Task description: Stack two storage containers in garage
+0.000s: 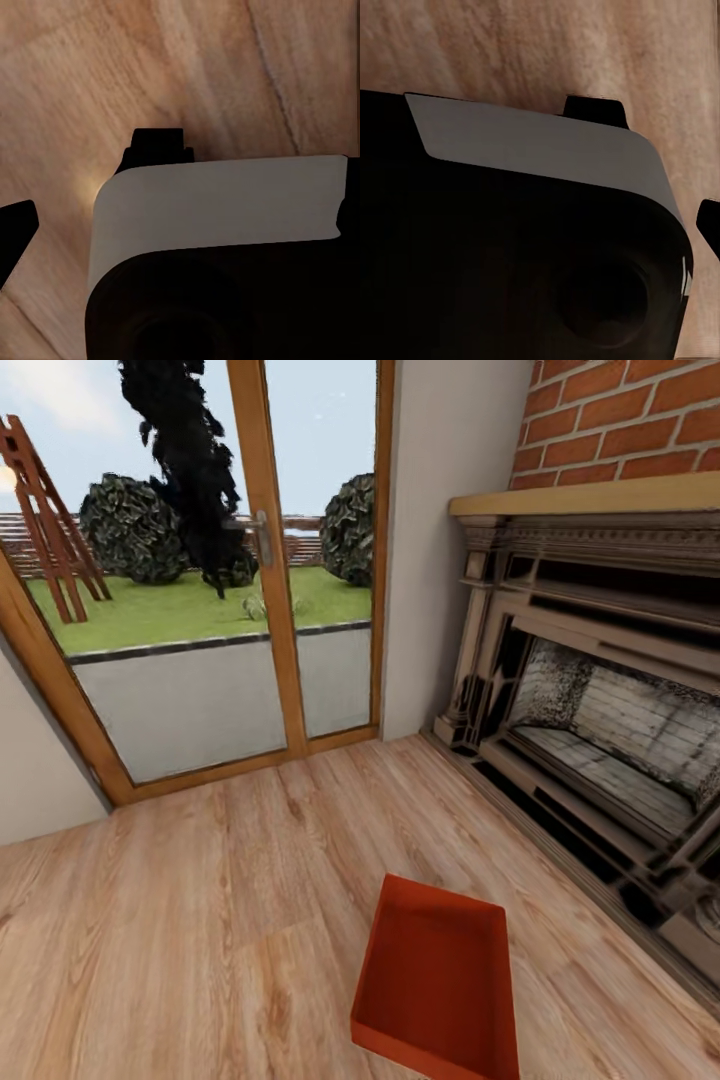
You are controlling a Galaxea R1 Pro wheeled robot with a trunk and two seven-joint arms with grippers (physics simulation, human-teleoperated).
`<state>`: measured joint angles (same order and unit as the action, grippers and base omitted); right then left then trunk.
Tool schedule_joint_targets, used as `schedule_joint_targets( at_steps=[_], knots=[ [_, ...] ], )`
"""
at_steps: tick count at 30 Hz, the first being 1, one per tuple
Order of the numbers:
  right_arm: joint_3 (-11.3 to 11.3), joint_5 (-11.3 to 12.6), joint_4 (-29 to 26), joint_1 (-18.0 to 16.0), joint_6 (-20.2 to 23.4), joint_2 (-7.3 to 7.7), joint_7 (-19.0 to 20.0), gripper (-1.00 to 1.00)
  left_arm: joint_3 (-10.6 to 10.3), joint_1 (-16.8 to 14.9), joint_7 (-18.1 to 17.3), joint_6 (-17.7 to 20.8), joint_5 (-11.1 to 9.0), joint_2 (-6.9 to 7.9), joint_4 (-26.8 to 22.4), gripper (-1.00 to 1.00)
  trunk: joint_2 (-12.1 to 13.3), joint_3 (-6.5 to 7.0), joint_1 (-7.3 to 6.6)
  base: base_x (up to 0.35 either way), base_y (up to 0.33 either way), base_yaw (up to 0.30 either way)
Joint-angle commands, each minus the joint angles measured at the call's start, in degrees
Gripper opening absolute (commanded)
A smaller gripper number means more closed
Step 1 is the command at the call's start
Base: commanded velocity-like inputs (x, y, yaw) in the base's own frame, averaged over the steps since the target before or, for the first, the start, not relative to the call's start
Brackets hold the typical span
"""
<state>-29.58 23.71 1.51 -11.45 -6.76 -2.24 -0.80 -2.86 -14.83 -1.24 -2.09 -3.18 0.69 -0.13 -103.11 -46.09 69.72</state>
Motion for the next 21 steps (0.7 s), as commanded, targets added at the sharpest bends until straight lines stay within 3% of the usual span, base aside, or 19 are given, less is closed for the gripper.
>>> schedule_joint_targets(
  at_steps=[1, 21],
  knots=[
    [-0.48, 0.45, 0.16, -0.06, -0.24, -0.05, -0.08, 1.00, -0.30, -0.02, -0.13, -0.19, -0.33, 0.02, 0.04, 1.00, -0.02, -0.04, -0.01, 0.003, 0.001, -0.246],
    [-0.48, 0.46, 0.16, -0.06, -0.19, -0.05, -0.12, 1.00, -0.30, -0.02, -0.08, -0.19, -0.33, 0.02, 0.04, 1.00, -0.02, -0.04, -0.01, 0.000, 0.000, -0.246]
  ],
)
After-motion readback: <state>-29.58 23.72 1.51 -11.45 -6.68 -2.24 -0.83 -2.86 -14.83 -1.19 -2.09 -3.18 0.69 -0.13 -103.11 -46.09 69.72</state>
